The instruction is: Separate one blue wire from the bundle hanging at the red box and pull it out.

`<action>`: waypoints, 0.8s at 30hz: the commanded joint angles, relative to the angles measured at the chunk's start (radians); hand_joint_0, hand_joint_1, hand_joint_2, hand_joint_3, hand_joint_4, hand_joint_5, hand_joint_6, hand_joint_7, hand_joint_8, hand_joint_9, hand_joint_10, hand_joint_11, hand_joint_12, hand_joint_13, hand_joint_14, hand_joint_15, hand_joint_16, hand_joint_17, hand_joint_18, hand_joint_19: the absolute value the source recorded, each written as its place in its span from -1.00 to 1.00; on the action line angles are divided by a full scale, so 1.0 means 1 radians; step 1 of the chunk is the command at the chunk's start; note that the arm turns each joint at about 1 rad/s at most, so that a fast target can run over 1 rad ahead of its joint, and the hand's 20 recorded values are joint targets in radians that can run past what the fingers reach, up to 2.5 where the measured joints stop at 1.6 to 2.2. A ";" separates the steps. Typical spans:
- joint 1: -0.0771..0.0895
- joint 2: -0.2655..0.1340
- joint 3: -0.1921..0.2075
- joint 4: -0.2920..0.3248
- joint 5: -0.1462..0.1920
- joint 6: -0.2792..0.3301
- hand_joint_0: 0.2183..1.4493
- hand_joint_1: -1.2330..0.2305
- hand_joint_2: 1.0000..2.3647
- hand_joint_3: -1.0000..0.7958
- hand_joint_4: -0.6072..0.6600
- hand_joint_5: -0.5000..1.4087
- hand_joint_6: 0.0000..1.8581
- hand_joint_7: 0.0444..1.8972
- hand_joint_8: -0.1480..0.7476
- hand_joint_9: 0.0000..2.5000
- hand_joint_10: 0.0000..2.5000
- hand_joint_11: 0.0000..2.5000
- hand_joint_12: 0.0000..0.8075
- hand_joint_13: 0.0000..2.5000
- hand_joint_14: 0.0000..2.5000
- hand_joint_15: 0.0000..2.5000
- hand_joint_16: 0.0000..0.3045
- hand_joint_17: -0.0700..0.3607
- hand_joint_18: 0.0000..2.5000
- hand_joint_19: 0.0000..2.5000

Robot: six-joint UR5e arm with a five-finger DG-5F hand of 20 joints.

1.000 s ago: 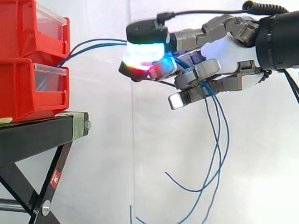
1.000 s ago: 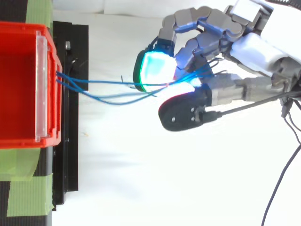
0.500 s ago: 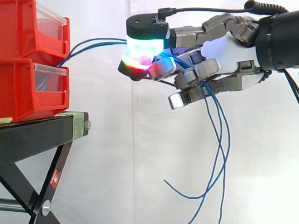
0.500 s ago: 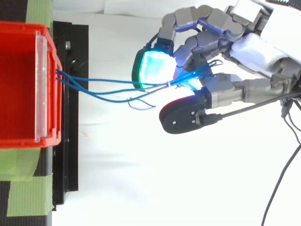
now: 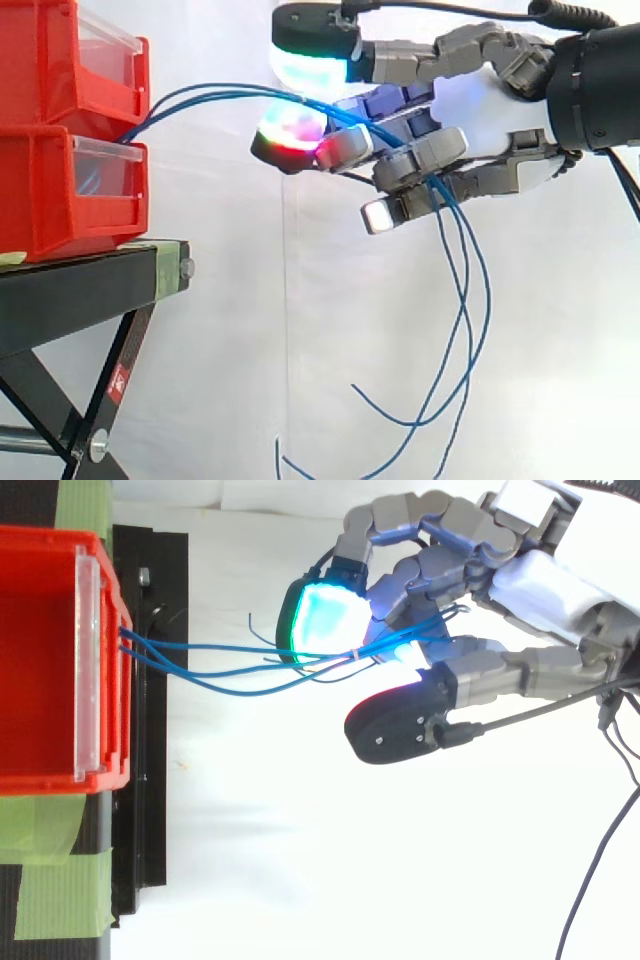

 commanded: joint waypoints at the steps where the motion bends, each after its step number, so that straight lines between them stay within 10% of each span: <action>1: 0.000 0.000 0.000 -0.003 0.000 0.000 -0.48 -0.24 -1.00 -0.44 0.20 -0.73 -0.16 0.18 0.00 -0.42 -0.59 0.45 -0.10 -0.31 0.95 -0.20 -0.68 -0.16 -0.38 -0.01; 8: 0.000 0.000 0.000 0.000 0.000 0.000 -0.31 -0.21 -0.97 -0.14 0.20 -0.73 -0.10 0.21 -0.03 -0.37 -0.56 0.46 -0.15 -0.28 0.92 -0.19 -0.70 -0.19 -0.36 0.00; 24: 0.002 0.000 0.000 0.000 0.000 0.000 -0.03 -0.43 -0.97 -0.22 0.24 -0.76 -0.11 0.10 -0.03 -0.48 -0.53 0.38 -0.22 -0.30 0.94 -0.24 -0.78 -0.33 -0.42 -0.08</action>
